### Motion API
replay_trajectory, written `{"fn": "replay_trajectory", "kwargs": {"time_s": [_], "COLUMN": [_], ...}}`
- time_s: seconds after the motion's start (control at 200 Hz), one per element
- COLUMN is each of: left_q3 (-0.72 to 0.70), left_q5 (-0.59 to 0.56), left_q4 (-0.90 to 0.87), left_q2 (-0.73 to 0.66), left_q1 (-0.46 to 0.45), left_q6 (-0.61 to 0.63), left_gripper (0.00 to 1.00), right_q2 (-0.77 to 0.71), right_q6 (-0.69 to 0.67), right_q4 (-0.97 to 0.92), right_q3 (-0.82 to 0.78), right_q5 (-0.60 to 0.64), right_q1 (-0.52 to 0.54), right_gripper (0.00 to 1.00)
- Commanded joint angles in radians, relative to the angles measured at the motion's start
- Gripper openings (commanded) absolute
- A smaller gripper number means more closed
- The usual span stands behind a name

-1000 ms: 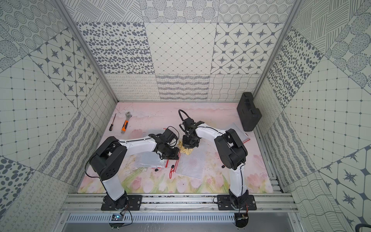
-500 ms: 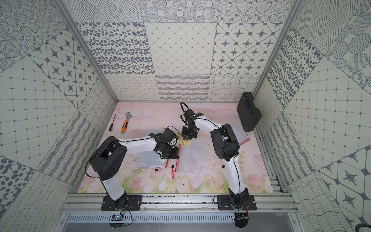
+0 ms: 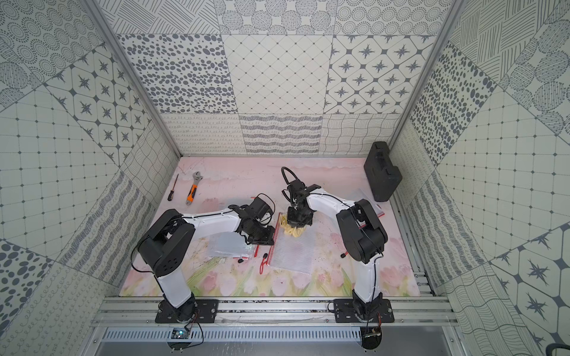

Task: Wipe the document bag
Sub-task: Wipe the dirt from the document bag.

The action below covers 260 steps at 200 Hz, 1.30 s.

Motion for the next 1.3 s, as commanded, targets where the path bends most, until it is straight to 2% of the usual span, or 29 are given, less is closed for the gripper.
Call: {"fn": "replay_trajectory", "kwargs": {"time_s": [0.0,0.1,0.18,0.395,0.51,0.625,0.83,0.936,1.066,1.296], "left_q3": [0.004,0.013,0.018,0.021,0.027,0.036,0.043,0.040,0.024,0.008], "left_q5": [-0.014,-0.011,-0.012,-0.022,-0.016,-0.015,-0.009,-0.009,-0.015,-0.013], "left_q4": [-0.049,-0.050,-0.049,-0.067,-0.065,-0.068,-0.063,-0.065,-0.060,-0.049], "left_q2": [0.024,0.032,0.033,0.023,0.027,0.037,0.051,0.048,0.036,0.027], "left_q1": [0.007,0.007,0.007,0.010,0.012,0.012,0.012,0.012,0.012,0.012], "left_q6": [0.004,0.005,0.009,0.019,0.024,0.029,0.024,0.022,0.021,0.020], "left_gripper": [0.00,0.00,0.00,0.00,0.00,0.00,0.00,0.00,0.00,0.00], "right_q2": [-0.050,-0.039,-0.002,0.028,0.078,0.088,0.088,0.083,0.043,0.000], "right_q6": [0.066,0.088,0.077,0.016,-0.040,-0.060,0.009,0.060,0.067,-0.034], "right_q4": [0.066,0.143,0.153,0.134,0.044,0.002,0.019,0.098,0.147,0.099], "right_q3": [-0.135,-0.225,-0.222,-0.103,0.021,0.082,0.080,0.020,-0.083,-0.180], "right_q5": [-0.027,-0.079,-0.068,-0.028,0.044,0.049,0.013,-0.055,-0.057,0.001], "right_q1": [0.039,0.050,0.029,-0.218,-0.279,-0.228,0.008,0.029,-0.048,-0.319], "right_gripper": [0.00,0.00,0.00,0.00,0.00,0.00,0.00,0.00,0.00,0.00]}}
